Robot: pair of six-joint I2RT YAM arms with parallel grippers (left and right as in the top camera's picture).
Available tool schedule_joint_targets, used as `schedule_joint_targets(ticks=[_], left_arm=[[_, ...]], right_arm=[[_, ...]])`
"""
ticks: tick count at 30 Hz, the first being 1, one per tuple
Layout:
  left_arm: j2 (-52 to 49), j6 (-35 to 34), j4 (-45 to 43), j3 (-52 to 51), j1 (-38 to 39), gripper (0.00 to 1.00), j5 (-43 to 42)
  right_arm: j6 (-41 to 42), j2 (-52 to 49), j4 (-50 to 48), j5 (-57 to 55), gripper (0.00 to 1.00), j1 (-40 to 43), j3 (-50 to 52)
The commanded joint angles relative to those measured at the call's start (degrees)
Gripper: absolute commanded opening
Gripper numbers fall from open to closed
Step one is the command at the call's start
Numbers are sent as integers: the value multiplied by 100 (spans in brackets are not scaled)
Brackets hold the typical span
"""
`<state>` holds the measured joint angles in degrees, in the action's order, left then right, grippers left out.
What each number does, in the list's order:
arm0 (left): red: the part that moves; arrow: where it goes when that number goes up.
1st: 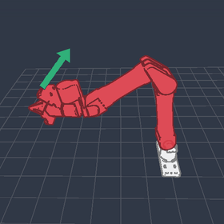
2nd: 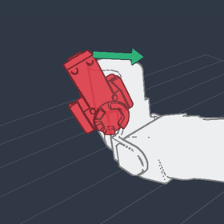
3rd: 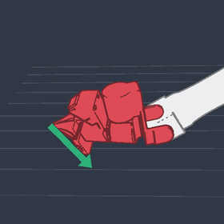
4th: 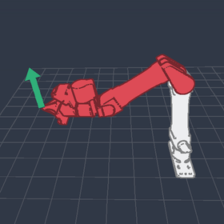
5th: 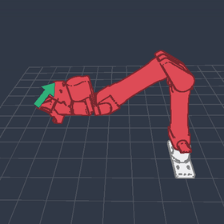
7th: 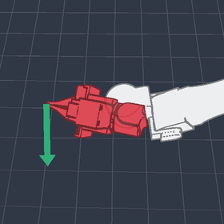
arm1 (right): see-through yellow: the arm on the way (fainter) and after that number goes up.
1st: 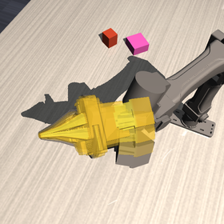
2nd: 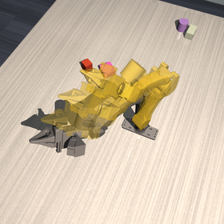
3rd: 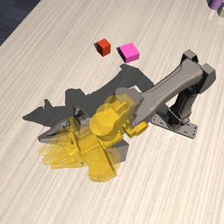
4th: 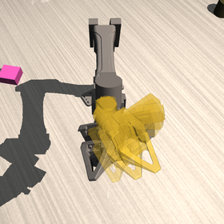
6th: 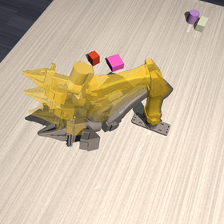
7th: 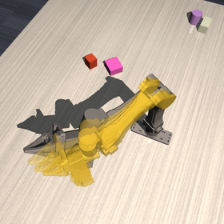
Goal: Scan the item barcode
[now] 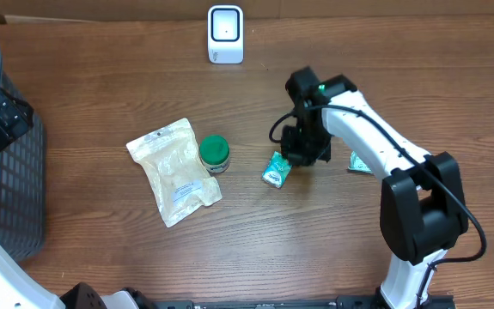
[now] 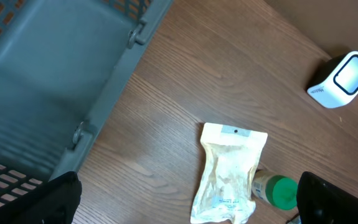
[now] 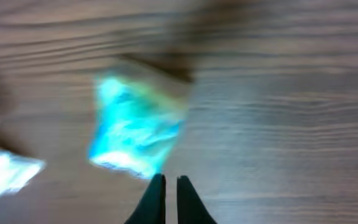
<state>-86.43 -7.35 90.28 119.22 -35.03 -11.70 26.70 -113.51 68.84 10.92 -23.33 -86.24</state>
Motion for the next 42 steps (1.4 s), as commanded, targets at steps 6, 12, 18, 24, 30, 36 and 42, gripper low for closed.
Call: schedule_joint_targets(ticks=[6,12,18,24,30,36,42], left_arm=[[-20,-55,-13,50,-20,100,13],[-20,-55,-11,50,-20,100,13],[-20,-55,-13,50,-20,99,13],[-20,-55,-13,50,-20,100,13],[-20,-55,-13,50,-20,100,13],[-20,-55,-11,50,-20,100,13],[-20,-55,-13,50,-20,100,13]], right_arm=[[529,87,-1078,-662,4,11,1119],[656,70,-1731,-697,4,11,1554],[610,24,-2105,-629,4,11,1587],[101,24,-2754,131,4,11,1565],[-136,26,-2946,490,4,24,1370],[-323,153,-1869,527,16,129,643],[-321,208,-887,595,38,199,385]])
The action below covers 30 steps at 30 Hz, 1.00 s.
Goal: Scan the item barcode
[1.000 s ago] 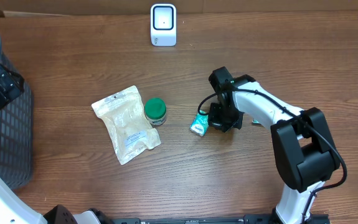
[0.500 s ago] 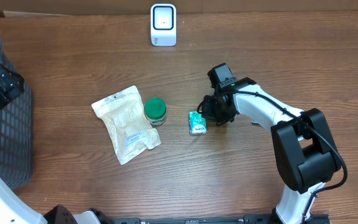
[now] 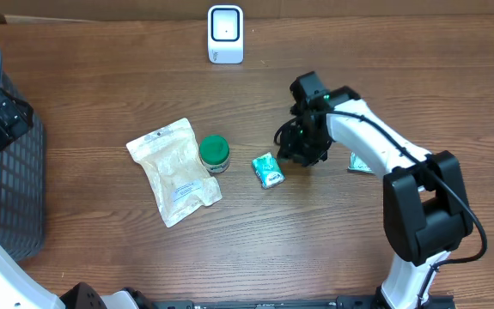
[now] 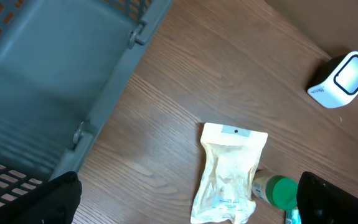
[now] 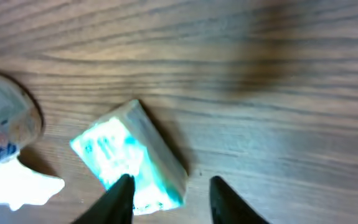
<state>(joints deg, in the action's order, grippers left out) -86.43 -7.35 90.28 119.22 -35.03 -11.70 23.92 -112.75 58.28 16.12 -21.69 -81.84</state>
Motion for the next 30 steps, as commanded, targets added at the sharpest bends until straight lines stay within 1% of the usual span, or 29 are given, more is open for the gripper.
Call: schedule_joint_targets(ticks=[1,4,8,11,14,15,18,20,25,30], left_arm=[[-20,-55,-11,50,-20,100,13],[-20,-55,-13,50,-20,100,13],[-20,-55,-13,50,-20,99,13],[-20,-55,-13,50,-20,100,13],[-20,-55,-13,50,-20,100,13],[-20,-55,-11,50,-20,100,13],[-20,-55,-13,50,-20,100,13],[-20,-55,-13,50,-20,99,13],[-20,-55,-13,50,-20,99,13],[-20,-55,-13,50,-20,100,13]], right_arm=[[-44,131,203,74,38,-2,90],[-37,120,7,83,37,-98,398],[4,118,-713,553,34,-177,986],[4,118,-903,656,34,-177,1139],[2,120,-909,678,33,-177,1139],[0,120,-916,697,29,-175,1134],[-46,131,-807,914,28,-63,1012],[-184,179,-704,1110,28,-20,905],[-181,437,-511,1099,29,-24,793],[-125,463,-396,1097,29,-87,822]])
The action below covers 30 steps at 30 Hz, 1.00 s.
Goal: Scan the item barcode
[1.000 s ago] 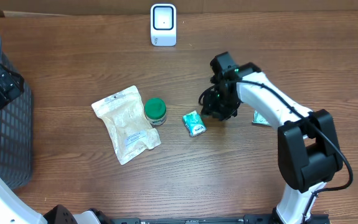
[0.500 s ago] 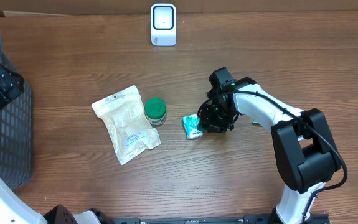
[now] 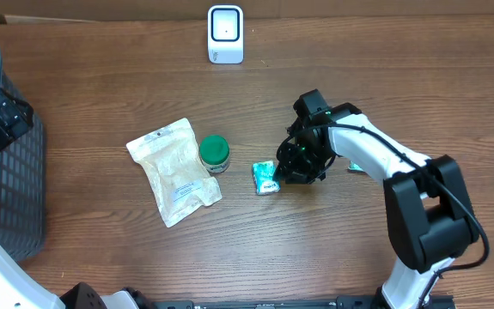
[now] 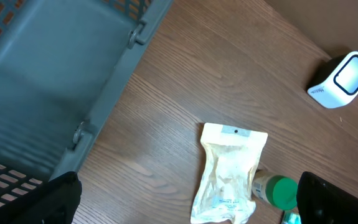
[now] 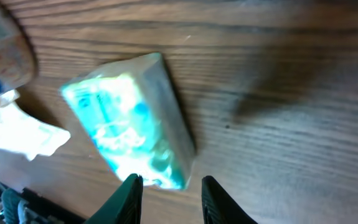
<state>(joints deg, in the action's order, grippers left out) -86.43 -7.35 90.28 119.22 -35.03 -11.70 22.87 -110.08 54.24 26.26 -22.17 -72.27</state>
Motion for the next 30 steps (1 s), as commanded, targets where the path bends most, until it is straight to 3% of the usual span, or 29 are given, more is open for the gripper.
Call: schedule_joint_targets(ticks=[1,9,19,24,28,30], left_arm=[[-20,-55,-13,50,-20,100,13],[-20,-55,-13,50,-20,100,13],[-20,-55,-11,50,-20,100,13],[-20,-55,-11,50,-20,100,13],[-20,-55,-13,50,-20,99,13],[-20,-55,-11,50,-20,100,13]], right_arm=[[-20,197,4,83,29,-57,-118],[107,153,-254,31,33,-184,105],[568,131,-990,-48,25,-210,929],[590,131,-1010,-46,19,-210,975],[632,133,-1025,-33,6,-203,949],[568,149,-990,116,4,-175,879]])
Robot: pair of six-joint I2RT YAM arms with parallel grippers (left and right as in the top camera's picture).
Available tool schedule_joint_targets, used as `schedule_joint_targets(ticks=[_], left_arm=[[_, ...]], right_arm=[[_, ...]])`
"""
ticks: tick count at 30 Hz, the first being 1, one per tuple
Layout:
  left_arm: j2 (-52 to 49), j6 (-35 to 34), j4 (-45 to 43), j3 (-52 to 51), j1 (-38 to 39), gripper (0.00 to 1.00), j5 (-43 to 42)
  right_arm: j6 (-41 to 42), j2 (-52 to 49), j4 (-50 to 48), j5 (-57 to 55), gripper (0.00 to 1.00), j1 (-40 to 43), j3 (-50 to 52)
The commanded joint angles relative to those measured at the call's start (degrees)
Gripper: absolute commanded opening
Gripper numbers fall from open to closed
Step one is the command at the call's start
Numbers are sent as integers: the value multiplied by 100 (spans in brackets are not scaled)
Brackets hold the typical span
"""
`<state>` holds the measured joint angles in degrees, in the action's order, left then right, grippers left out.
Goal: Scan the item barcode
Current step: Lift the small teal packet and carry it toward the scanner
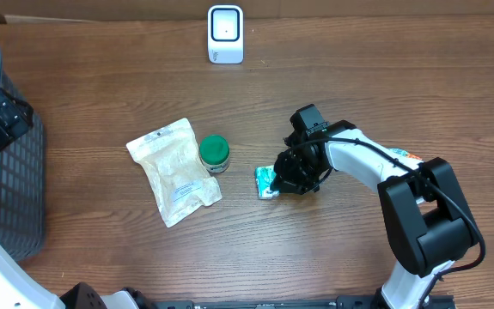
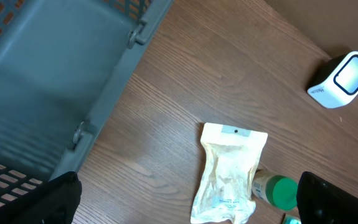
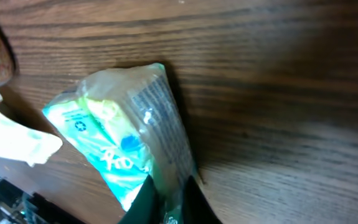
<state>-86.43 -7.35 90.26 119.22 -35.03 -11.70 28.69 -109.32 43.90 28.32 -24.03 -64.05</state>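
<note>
A small teal packet [image 1: 265, 182] lies on the wooden table, right of the green-lidded jar [image 1: 214, 152]. My right gripper [image 1: 286, 178] is down at its right edge. In the right wrist view the packet [image 3: 119, 134] fills the lower left, a clear side with fine black print turned up, and my right gripper [image 3: 168, 202] is shut on its near edge. The white scanner [image 1: 226, 34] stands at the table's far edge. My left gripper [image 2: 185, 202] hangs wide open and empty high above the basket's side.
A clear pouch [image 1: 173, 170] lies left of the jar. A grey mesh basket [image 1: 6, 163] takes up the left edge. Another small packet [image 1: 408, 157] peeks out beside the right arm's base.
My right jaws, open on either side of the teal packet before, are now shut on its edge, and the gripper sits a little lower over it. The left arm has not moved.
My right gripper was shut beside the teal packet, which stood tilted. Then the packet lay flat a little further left with the jaws open near it. The open jaws then straddled it, and now they pinch it.
</note>
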Motion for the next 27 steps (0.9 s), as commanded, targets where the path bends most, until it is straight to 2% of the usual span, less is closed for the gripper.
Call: schedule_joint_targets(ticks=[1,5,11,15,20,27], left_arm=[[-20,-55,-11,50,-20,100,13],[-20,-55,-11,50,-20,100,13],[-20,-55,-9,50,-20,99,13],[-20,-55,-9,50,-20,100,13],[-20,-55,-9,50,-20,100,13],[-20,-55,-9,50,-20,100,13]], right_arm=[[-101,94,74,7,4,28,15],[-487,323,310,688,4,208,-289],[-1255,752,243,3270,4,887,-546],[-1268,807,39,4750,4,1377,-546],[-1244,807,-275,6037,4,1725,-546],[-479,807,-730,6164,4,1812,-546]])
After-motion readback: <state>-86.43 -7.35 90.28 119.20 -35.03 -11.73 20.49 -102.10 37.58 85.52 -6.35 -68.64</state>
